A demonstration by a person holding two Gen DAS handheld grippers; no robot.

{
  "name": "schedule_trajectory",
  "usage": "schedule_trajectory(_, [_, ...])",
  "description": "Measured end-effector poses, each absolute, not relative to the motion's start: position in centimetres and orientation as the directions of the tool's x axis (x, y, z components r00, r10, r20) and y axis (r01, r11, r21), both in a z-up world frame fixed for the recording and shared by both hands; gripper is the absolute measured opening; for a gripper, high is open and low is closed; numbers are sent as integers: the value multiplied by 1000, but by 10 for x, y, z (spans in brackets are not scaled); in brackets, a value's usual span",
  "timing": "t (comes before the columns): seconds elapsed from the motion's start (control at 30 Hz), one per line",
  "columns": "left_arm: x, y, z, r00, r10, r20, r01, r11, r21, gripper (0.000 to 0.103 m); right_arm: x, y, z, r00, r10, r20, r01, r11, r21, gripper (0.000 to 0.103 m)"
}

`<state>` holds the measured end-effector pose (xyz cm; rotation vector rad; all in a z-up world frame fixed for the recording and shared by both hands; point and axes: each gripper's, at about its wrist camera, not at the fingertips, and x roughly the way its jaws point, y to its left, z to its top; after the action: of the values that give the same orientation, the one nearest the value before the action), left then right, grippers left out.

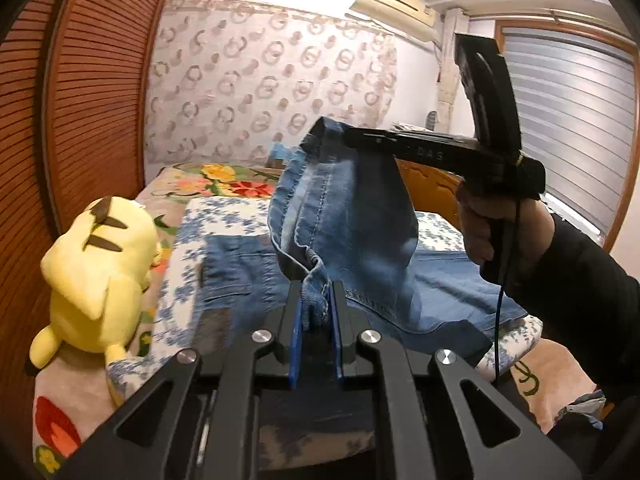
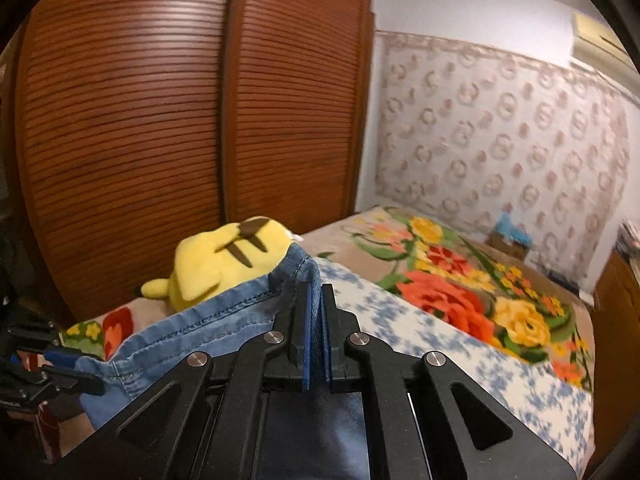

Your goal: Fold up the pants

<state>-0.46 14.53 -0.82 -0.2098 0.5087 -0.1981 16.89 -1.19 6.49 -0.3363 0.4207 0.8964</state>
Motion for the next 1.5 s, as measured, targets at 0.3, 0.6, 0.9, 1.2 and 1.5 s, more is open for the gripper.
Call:
schedule_trajectory(0.3, [-10, 177, -34, 846, -180, -501, 45, 962, -269, 9, 163, 59, 42, 522, 675, -521, -839, 518, -168, 1])
schedule_trajectory(0.6, [-1, 188, -71, 793, -138, -594, -27, 965, -260, 10, 175, 86, 7, 496, 601, -627, -832, 536, -145, 25])
schedule_trajectory(0.9, [2, 188, -84, 760, -115, -640, -54, 970, -238, 26, 184, 22, 14, 513, 571, -641, -799, 591, -113, 39])
schedule_trajectory(1.2, [-3, 187, -67, 785, -114, -609, -40, 972, -233, 51, 190, -87, 0, 550, 490, -677, -707, 704, -64, 39])
schedule_trajectory(1.5, [14, 150, -64, 766, -175, -618, 36, 972, -231, 58, 162, -130, -11, 527, 501, -686, -691, 723, -1, 39])
